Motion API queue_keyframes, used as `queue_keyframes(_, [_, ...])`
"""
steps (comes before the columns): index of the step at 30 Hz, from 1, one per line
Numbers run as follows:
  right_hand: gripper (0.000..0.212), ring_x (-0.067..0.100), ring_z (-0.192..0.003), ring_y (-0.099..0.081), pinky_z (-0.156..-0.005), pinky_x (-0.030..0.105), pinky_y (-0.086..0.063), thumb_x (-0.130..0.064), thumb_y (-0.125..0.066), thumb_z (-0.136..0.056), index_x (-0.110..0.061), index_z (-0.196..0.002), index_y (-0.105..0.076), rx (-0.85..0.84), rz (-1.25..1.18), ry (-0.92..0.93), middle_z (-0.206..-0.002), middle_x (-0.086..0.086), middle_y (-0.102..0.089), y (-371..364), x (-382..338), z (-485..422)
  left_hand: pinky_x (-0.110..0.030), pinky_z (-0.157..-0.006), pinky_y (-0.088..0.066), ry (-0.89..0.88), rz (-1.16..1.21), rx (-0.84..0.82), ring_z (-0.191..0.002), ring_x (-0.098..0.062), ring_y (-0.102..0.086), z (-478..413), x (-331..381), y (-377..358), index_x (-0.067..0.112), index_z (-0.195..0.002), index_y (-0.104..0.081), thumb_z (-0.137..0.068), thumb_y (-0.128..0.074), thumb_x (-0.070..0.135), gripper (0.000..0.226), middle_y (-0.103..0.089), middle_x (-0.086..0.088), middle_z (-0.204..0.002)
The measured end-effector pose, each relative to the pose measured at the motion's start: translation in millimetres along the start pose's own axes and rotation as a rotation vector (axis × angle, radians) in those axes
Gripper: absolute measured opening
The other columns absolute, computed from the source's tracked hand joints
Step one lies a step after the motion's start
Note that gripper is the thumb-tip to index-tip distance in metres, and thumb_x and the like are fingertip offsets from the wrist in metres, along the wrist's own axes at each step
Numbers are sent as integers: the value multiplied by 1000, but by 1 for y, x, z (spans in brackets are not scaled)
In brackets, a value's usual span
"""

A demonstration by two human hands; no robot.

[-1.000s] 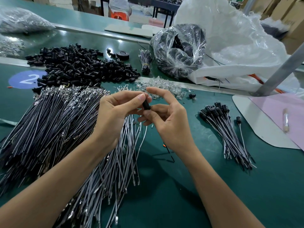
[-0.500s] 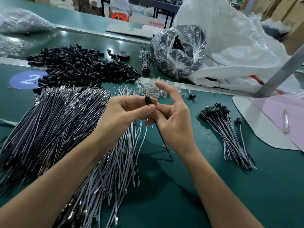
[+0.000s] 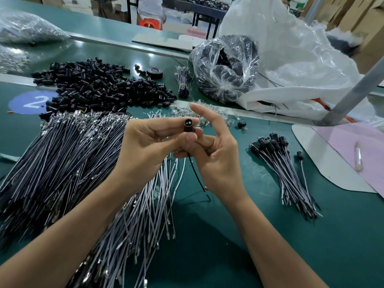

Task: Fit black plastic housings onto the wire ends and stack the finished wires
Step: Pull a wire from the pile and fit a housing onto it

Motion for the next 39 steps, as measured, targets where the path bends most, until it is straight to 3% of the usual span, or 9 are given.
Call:
queue_keyframes(6, [62, 17, -76, -73, -79, 35, -59, 9, -56, -91, -27, -139, -41, -29, -27, 26, -81, 10, -74, -8, 1, 5, -26, -60, -59, -19, 37, 18, -80, -19, -75, 0, 4, 3, 13, -101, -74, -73, -73, 11, 28, -77, -4, -87])
queue_keyframes(11, [68, 4, -76, -68, -82, 35, -59, 8, -55, -92, -23, -148, -31, -3, -7, 46, -76, -7, -71, -13, 5, 8, -21, -59, -56, -4, 55, 75, -78, -18, -74, 0, 2, 5, 15, -97, -77, -76, -72, 12, 22, -77, -5, -87])
queue_keyframes(16, [69, 13, -83, -73, -82, 41, -60, 5, -55, -91, -25, -148, -29, 48, 102, 89, -87, 9, -75, -18, 9, 9, -23, -55, -54, 52, 87, 131, -74, -19, -72, -1, -1, 5, 23, -90, -79, -75, -80, 19, 15, -77, -4, -83])
queue_keyframes(21, [72, 21, -52, -59, -71, 34, -61, 0, -61, -89, -23, -151, -32, 112, 401, 140, -60, 10, -66, -12, 12, 10, -20, -53, -52, 131, 149, 160, -62, -13, -69, -4, -7, 2, 19, -88, -79, -69, -75, 24, 20, -77, -5, -80])
queue_keyframes(25, [50, 5, -80, -71, -83, 28, -58, -15, -65, -90, -20, -138, -53, 7, 388, 32, -90, -5, -75, 1, 8, 1, -20, -61, -57, 172, 319, 229, -64, -10, -71, -14, -7, 13, 15, -84, -79, -76, -66, 17, 15, -75, -2, -76])
queue_keyframes(29, [17, 15, -85, -70, -85, 38, -55, -13, -63, -93, -13, -108, -72, 262, 919, -51, -95, 1, -75, 64, 8, -40, -14, -49, -51, 317, 254, 254, -47, -6, -61, -16, -14, 25, 11, -97, -71, -73, -68, 23, 27, -74, -2, -74])
queue_keyframes(32, [20, 24, -102, -64, -92, 30, -48, -14, -59, -95, -16, -110, -72, 145, 1290, -369, -108, 8, -72, 101, 29, -68, -14, -44, -47, 405, 123, 209, -45, -7, -60, -17, -21, 25, 10, -100, -68, -72, -71, 24, 32, -76, -6, -82])
queue_keyframes(36, [24, 29, -97, -62, -80, 31, -46, -30, -69, -90, -9, -101, -70, 99, 1351, -431, -99, 13, -70, 115, 53, -80, -16, -44, -44, 446, -26, 171, -48, -11, -64, -16, -26, 28, 9, -107, -66, -71, -73, 23, 39, -76, -10, -89])
queue_keyframes(39, [22, 32, -94, -61, -80, 34, -48, -26, -72, -88, -6, -97, -67, 81, 1369, -401, -97, 14, -68, 116, 57, -84, -18, -47, -45, 437, -95, 138, -45, -11, -61, -15, -30, 27, 13, -103, -67, -70, -74, 27, 36, -77, -8, -88])
Point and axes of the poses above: each hand's wrist, its own z-axis away from the middle knuckle, its own y-axis out of the back of the hand, x = y × z, the point moved 3 cm from there along -z, towards the middle knuckle
